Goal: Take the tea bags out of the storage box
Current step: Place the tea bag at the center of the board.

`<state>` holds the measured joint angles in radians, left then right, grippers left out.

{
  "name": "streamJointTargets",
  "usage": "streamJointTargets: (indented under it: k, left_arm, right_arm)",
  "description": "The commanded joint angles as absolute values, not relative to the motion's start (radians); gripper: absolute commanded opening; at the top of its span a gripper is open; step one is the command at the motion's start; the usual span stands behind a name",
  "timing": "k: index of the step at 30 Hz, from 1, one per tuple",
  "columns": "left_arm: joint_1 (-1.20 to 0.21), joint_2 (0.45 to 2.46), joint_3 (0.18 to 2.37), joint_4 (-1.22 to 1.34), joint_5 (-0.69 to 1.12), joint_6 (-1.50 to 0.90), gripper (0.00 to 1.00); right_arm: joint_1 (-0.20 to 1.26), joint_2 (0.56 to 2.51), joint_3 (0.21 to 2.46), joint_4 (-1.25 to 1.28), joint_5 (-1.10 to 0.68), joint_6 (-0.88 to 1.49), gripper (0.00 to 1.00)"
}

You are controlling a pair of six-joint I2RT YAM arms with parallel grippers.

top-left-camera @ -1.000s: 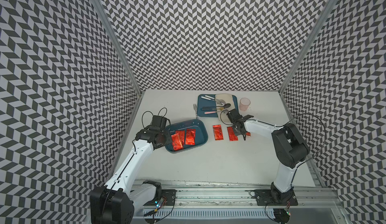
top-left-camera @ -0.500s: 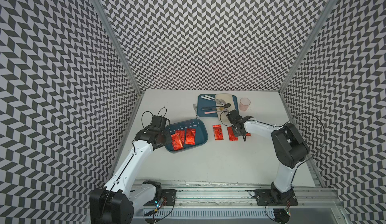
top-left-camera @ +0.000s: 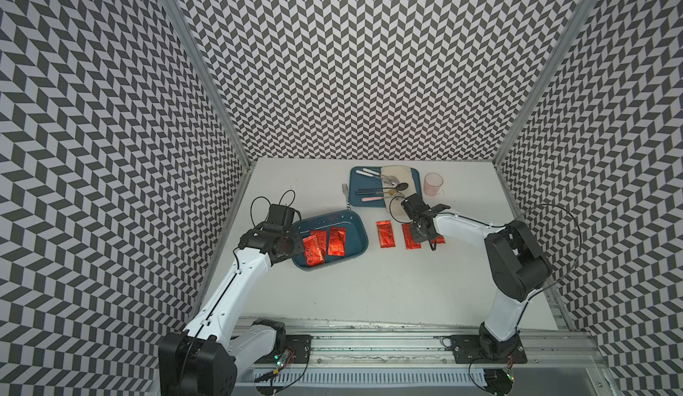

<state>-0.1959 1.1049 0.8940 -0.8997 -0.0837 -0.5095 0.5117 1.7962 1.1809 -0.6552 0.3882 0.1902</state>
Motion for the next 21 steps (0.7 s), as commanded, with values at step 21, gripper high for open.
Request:
streamJointTargets:
  k: [21]
  left_arm:
    - [-0.195, 1.086, 0.894, -0.878, -0.074, -0.506, 0.0]
  right_arm:
    - [0.933, 1.836, 1.514, -0.235, -0.473, 0.431, 0.35]
